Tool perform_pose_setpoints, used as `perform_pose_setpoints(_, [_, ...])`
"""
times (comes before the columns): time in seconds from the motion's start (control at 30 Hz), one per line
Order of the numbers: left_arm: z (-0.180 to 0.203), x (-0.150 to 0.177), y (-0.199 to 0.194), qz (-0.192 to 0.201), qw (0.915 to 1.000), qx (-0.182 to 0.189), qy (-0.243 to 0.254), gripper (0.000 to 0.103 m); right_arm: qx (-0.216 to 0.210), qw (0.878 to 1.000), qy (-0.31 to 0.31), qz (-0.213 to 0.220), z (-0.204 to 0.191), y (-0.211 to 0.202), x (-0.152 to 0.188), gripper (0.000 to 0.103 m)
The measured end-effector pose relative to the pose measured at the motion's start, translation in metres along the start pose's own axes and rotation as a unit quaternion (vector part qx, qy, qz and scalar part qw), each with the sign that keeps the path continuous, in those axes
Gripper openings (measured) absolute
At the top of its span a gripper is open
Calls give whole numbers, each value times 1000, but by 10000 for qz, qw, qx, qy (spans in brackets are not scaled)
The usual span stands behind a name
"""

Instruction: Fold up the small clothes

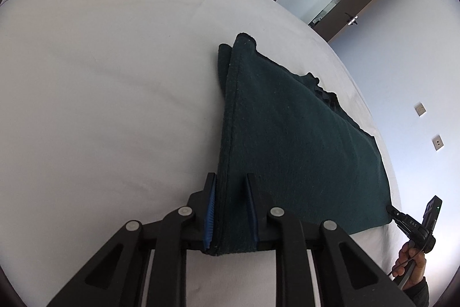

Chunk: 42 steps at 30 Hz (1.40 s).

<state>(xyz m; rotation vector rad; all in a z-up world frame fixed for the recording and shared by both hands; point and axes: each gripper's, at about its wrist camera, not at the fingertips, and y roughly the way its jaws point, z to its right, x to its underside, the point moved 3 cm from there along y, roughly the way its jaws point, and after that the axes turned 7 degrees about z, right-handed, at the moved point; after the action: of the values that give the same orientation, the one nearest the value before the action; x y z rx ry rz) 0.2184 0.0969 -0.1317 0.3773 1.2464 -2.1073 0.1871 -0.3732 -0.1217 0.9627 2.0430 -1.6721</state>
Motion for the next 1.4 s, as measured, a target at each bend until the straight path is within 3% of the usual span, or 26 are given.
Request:
perform_pose_setpoints(0.13, [2,1,-4,50,9999,-59,97,21,80,9999,-65,27,-1,1,-2,19])
perform_pose_setpoints(0.17, [2,1,-4,55,9999,-75,145,14,110,9999,-99,6,-3,1,-3,11])
perform_pose_setpoints(0.3, [6,3,-8,99,9993,-124,332,10,272,9993,-248,23,-8,-2,-3,8])
perform_pose_setpoints(0.7, [11,10,-25,324,9974,-262,590,8,343,9990,-202,180,-5,-26,6,4])
perform_pose_setpoints(0.73, [9,12,-24,300,9974,-280,585,5,355,9991,-192,160,-3,-25,8,4])
perform_pose_setpoints(1.07, [-2,25,-23,224,9975,-293,598,5,356,9993,-75,125,8,-20,19,4])
perform_pose_setpoints(1.23, [-3,24,-21,185,9981,-212,553,6,327,9991,-233,-95,10,-7,20,5])
perform_pose_setpoints(1.3, [-3,25,-22,142,9979,-228,597,11,304,9992,-224,-100,9,-9,21,8])
perform_pose_setpoints(1.37, [-5,25,-28,86,9979,-367,529,42,311,9994,-81,-126,13,-13,22,16])
perform_pose_setpoints(1.4, [-5,24,-35,125,9980,-375,485,46,324,9994,37,-85,16,-18,22,23])
